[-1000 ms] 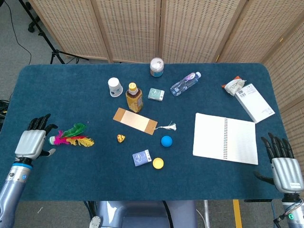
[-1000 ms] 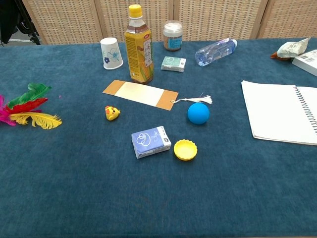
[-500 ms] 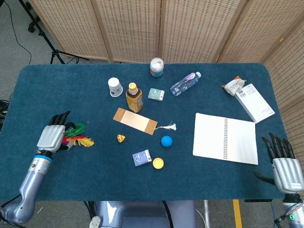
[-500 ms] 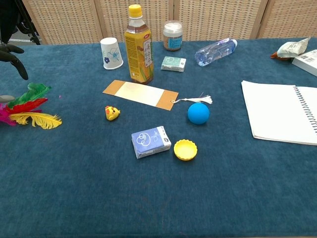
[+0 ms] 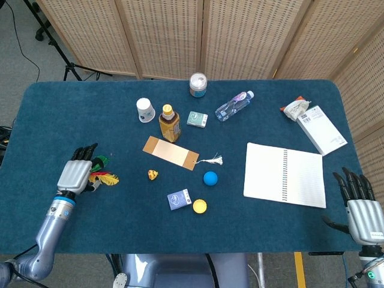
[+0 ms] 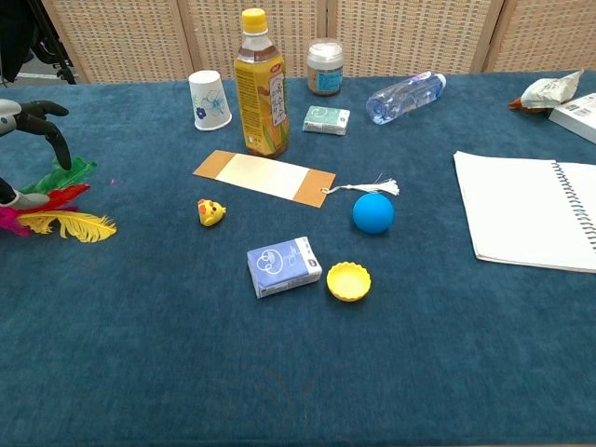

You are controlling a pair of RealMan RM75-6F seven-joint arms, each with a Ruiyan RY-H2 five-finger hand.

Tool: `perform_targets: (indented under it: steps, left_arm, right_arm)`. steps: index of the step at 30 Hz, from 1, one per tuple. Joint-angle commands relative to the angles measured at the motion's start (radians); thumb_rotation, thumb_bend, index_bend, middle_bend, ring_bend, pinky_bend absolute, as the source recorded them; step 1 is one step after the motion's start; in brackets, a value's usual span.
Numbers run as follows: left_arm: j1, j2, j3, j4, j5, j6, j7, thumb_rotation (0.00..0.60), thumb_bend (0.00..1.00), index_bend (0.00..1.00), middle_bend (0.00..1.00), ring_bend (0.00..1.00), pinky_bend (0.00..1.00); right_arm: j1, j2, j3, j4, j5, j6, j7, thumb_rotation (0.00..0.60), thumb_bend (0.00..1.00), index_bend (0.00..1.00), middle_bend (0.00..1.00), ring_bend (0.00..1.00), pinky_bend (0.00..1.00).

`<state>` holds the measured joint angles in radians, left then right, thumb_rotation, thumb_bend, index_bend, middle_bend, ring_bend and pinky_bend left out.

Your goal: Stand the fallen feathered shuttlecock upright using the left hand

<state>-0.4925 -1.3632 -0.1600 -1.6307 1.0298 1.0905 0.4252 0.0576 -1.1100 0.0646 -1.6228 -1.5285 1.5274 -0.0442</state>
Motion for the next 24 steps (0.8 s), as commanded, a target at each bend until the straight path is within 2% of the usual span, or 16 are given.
perform_targets:
  steps: [1, 16, 24]
  left_arm:
    - [-0.006, -0.019, 0.004, 0.023, 0.001, 0.017, 0.019, 0.6, 0.28, 0.44, 0.0, 0.0, 0.0]
    - [-0.037, -0.09, 0.005, 0.083, -0.017, 0.023, 0.046, 0.6, 0.3, 0.45, 0.0, 0.0, 0.0]
    - [-0.044, -0.108, 0.009, 0.088, -0.011, 0.039, 0.062, 0.6, 0.3, 0.5, 0.0, 0.0, 0.0]
  right_arm:
    - [-0.001, 0.0, 0.0, 0.0, -0.001, 0.001, 0.001, 0.6, 0.0, 0.0, 0.0, 0.0, 0.0]
    - [-0.004, 0.002, 0.002, 0.001, -0.004, 0.009, 0.014, 0.6, 0.0, 0.0, 0.0, 0.0, 0.0]
    - [-0.005, 0.002, 0.003, 0.002, -0.004, 0.01, 0.017, 0.6, 0.0, 0.0, 0.0, 0.0, 0.0]
